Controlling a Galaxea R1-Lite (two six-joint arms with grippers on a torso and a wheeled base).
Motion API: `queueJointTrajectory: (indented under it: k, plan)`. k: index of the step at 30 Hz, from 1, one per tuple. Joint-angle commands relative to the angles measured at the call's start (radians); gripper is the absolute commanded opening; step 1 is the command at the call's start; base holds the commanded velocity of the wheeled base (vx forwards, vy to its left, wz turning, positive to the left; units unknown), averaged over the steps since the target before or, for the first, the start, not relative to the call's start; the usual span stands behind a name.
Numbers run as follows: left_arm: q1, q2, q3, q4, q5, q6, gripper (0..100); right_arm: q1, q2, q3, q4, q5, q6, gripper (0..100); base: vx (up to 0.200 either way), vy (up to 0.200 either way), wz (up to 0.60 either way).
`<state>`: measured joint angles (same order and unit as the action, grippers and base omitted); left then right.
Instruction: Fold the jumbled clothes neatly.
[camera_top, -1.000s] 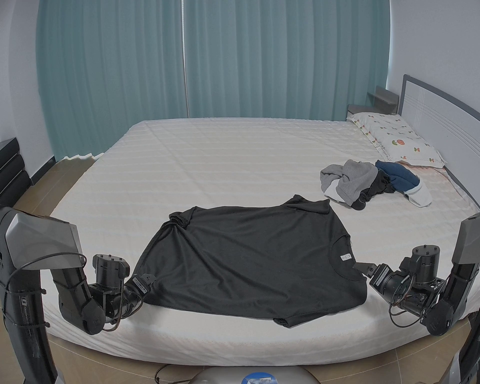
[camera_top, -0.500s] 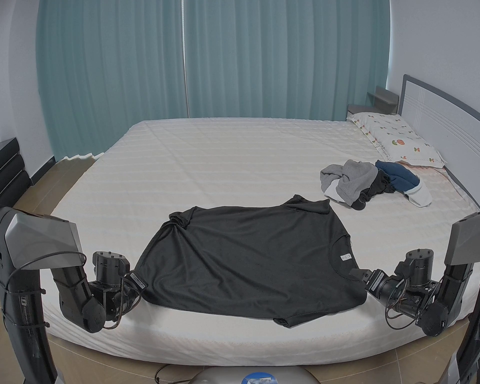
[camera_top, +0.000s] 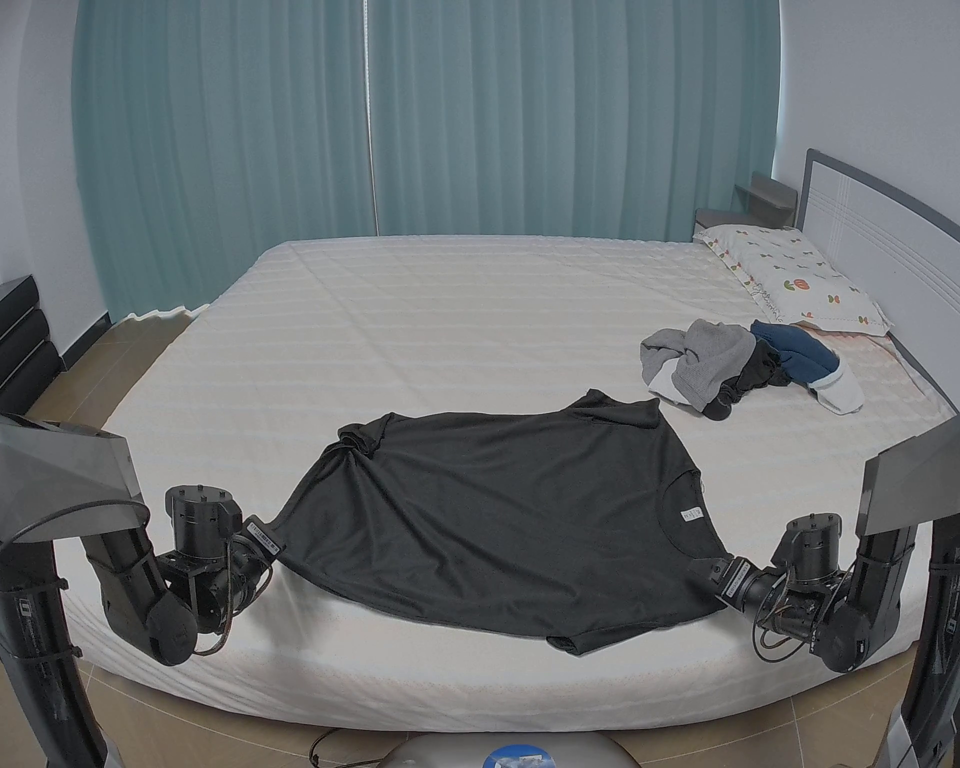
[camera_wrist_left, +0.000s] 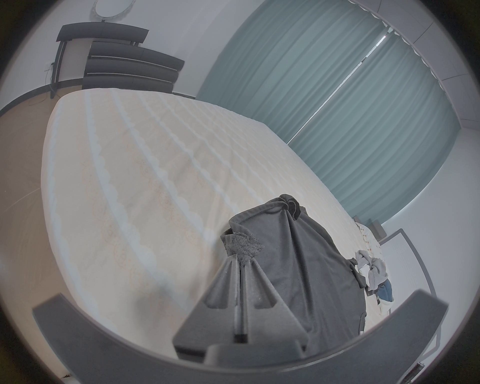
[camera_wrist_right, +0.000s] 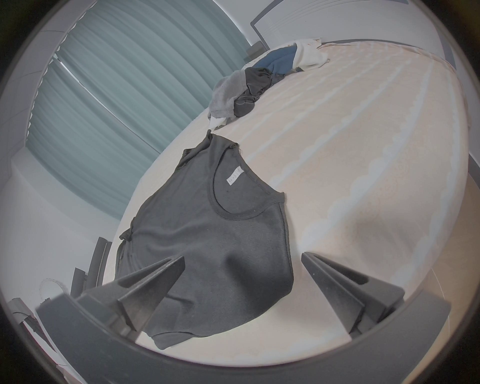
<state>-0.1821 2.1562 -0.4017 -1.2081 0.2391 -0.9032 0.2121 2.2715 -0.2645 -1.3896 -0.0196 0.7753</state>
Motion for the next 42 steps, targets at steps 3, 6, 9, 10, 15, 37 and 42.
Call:
queueJointTrajectory:
  k: [3, 6, 9, 10, 15, 37, 42]
  plan:
    - [0.001, -0.013, 0.0, -0.001, 0.0, 0.0, 0, -0.005, 0.089, -0.062, 0.001, 0.0, -0.004, 0, 0.0, 0.0, 0.0]
    - [0.001, -0.013, -0.002, -0.001, 0.0, 0.0, 0, -0.008, 0.103, -0.084, 0.001, 0.0, -0.004, 0, 0.0, 0.0, 0.0]
    - [0.001, -0.012, -0.002, -0.001, 0.002, 0.001, 0, -0.01, 0.092, -0.105, -0.002, 0.0, -0.004, 0, 0.0, 0.0, 0.0]
    - [0.001, -0.01, -0.005, 0.001, 0.005, 0.004, 0, -0.014, 0.074, -0.121, -0.003, 0.001, -0.004, 0, 0.0, 0.0, 0.0]
    - [0.009, -0.01, -0.014, 0.001, 0.005, 0.004, 0, -0.039, 0.014, -0.197, 0.015, 0.004, -0.01, 0, 0.0, 0.0, 0.0]
    - [0.043, 0.051, -0.097, -0.004, 0.04, 0.0, 0, -0.04, 0.174, -0.898, 0.466, 0.001, -0.037, 0, 0.0, 0.0, 0.0]
    - [0.041, 0.065, -0.097, -0.004, 0.04, 0.0, 0, -0.039, 0.249, -0.96, 0.468, 0.0, -0.062, 0, 0.0, 0.0, 0.0]
